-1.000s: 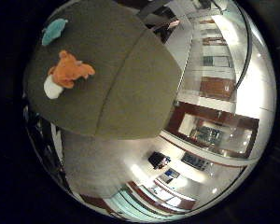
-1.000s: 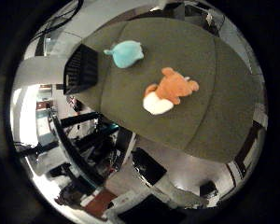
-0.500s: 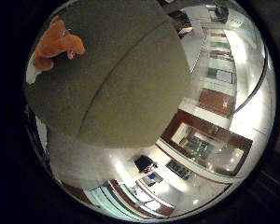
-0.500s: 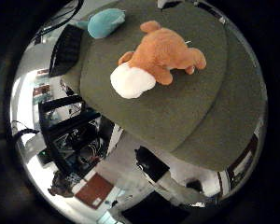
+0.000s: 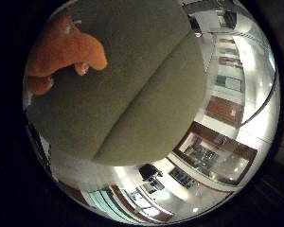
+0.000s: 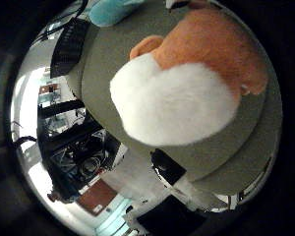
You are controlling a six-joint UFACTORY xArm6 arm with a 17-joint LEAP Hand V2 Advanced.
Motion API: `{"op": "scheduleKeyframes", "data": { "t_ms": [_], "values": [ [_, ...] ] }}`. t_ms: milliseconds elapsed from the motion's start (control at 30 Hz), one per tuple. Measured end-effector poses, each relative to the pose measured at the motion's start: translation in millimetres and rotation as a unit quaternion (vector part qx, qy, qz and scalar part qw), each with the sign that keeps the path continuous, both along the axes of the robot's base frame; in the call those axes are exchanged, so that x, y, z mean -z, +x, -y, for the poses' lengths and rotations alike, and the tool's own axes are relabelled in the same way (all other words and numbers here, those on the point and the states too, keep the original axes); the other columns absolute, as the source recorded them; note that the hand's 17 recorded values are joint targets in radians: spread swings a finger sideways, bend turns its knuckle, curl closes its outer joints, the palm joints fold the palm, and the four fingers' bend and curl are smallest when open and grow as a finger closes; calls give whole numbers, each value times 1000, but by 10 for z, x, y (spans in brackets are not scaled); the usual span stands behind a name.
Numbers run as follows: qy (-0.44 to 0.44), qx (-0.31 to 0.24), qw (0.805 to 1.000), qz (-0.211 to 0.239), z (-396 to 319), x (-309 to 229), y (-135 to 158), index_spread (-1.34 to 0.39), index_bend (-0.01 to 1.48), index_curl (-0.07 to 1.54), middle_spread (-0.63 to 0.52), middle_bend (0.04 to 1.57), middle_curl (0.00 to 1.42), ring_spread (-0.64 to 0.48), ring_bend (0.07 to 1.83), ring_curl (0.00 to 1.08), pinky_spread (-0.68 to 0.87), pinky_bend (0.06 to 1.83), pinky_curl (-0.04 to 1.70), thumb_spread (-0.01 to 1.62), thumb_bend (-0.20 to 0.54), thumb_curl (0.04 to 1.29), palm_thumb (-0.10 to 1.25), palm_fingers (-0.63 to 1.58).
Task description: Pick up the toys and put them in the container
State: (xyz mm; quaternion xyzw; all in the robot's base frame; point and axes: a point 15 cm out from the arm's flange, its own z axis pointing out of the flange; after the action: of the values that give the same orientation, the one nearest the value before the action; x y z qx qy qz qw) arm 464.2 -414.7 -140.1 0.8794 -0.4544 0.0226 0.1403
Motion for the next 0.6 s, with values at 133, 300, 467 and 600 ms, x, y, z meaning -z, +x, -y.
{"op": "scheduleKeyframes", "data": {
  "t_ms": [133, 300, 467, 600],
  "values": [
    [8, 0, 1000, -10, -73, 172, -81, -416, 176, 255, 6, 176, 283, 173, 264, 271, 354, 521, 175, 982, -22, 316, 633, -11],
    [9, 0, 1000, -7, -69, 214, -94, -423, 235, 296, -127, 274, 315, 19, 397, 275, 339, 525, 126, 979, -19, 325, 676, 540],
    [-11, 8, 998, 58, 312, -33, 23, -480, 363, 453, -309, 639, 511, -298, 809, 459, -268, 949, 223, 982, -17, 341, 737, 1270],
    [-30, 28, 996, 81, 803, -379, -209, -515, 658, 689, -345, 924, 717, -308, 1157, 626, -283, 1331, 410, 982, -14, 370, 818, 1185]
  ]
}}
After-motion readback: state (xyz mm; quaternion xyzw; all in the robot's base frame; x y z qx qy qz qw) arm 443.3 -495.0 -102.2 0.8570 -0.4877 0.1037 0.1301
